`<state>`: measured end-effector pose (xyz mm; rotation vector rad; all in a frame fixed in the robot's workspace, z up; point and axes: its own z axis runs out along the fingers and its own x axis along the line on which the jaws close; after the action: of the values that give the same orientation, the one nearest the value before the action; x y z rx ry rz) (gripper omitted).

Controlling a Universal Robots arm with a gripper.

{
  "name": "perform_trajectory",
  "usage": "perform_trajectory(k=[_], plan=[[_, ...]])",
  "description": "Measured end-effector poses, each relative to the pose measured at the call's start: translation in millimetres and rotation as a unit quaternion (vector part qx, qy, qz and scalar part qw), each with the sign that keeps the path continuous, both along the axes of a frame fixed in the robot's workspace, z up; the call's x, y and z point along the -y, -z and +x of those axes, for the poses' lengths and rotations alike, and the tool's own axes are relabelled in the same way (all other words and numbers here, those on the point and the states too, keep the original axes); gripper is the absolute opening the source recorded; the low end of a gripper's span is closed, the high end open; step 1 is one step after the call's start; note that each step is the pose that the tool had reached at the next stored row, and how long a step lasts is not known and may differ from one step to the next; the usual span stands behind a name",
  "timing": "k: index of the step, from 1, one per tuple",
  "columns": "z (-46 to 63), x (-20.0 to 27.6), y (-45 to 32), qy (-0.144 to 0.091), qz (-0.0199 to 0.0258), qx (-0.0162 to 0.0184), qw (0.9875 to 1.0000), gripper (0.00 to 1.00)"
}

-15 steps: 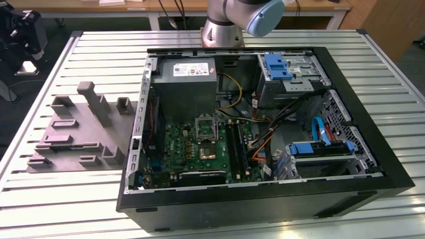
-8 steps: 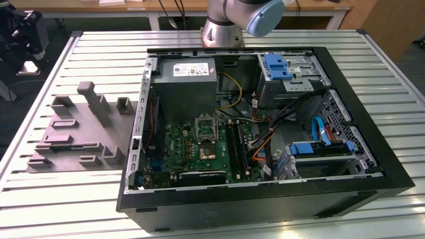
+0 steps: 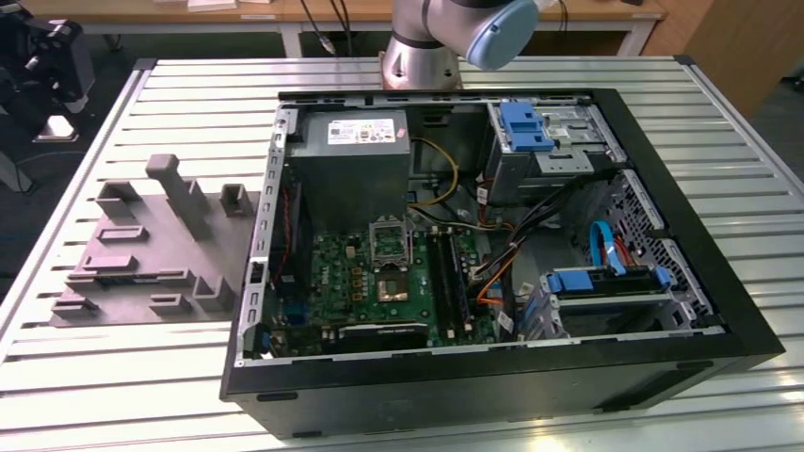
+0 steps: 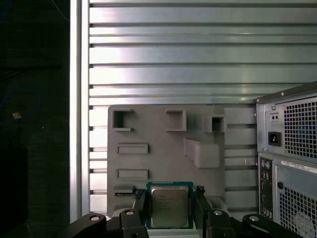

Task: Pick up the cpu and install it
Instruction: 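Pick up the cpu and move it towards the insertion slot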

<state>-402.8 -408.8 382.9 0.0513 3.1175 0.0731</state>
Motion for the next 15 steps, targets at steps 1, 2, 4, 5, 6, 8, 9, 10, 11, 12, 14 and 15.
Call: perform_trajectory(k=[1, 2, 4, 5, 6, 8, 9, 10, 11, 12, 14, 15], plan=[[0.3, 0.0, 0.0, 0.000, 0.0000, -0.0001, 1.0000, 0.47], [0.5, 0.0, 0.0, 0.000, 0.0000, 0.0000, 1.0000, 0.47], [1.0, 0.0, 0.0, 0.000, 0.0000, 0.0000, 1.0000, 0.47], [1.2, 0.0, -0.1, 0.000, 0.0000, -0.0001, 1.0000, 0.47], [1.4, 0.0, 0.0, 0.000, 0.0000, 0.0000, 1.0000, 0.47], [1.7, 0.0, -0.1, 0.000, 0.0000, -0.0001, 1.0000, 0.47], [1.9, 0.0, 0.0, 0.000, 0.0000, 0.0000, 1.0000, 0.47], [2.1, 0.0, 0.0, 0.000, 0.0000, 0.0000, 1.0000, 0.47], [2.3, 0.0, 0.0, 0.000, 0.0000, 0.0000, 1.0000, 0.47], [2.5, 0.0, 0.0, 0.000, 0.0000, 0.0000, 1.0000, 0.47], [2.9, 0.0, 0.0, 0.000, 0.0000, 0.0000, 1.0000, 0.47], [3.1, 0.0, 0.0, 0.000, 0.0000, 0.0000, 1.0000, 0.47]])
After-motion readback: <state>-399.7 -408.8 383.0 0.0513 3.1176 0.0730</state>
